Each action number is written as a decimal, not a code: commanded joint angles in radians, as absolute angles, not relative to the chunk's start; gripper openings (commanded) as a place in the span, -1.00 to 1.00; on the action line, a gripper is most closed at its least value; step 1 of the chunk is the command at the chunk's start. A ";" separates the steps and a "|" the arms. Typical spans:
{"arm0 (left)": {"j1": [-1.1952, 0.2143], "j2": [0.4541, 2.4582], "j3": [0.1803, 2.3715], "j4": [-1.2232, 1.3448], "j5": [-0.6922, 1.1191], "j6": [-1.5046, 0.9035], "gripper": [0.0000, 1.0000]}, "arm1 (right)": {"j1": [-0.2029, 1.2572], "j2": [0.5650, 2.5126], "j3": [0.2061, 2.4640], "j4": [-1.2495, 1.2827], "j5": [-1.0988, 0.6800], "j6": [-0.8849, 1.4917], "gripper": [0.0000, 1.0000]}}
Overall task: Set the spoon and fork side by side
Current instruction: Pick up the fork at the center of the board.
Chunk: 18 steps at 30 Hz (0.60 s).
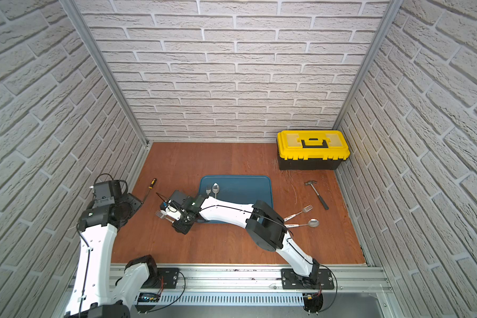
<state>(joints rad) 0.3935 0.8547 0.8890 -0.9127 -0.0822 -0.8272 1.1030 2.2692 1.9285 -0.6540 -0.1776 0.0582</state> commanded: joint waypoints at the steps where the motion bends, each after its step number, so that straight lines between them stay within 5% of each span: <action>1: 0.407 0.843 0.871 -0.875 -0.049 -0.821 0.26 | 1.114 2.317 2.008 -0.718 -0.162 0.024 -0.10; 18: 0.409 0.830 0.862 -0.872 0.005 -0.808 0.28 | 1.113 2.451 2.112 -0.782 -0.138 0.003 -0.16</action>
<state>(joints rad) 0.4023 0.8421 0.8745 -0.8978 -0.0036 -0.8249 1.1091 2.4359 2.0884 -0.7647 -0.1368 0.0166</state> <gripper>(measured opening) 0.641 0.426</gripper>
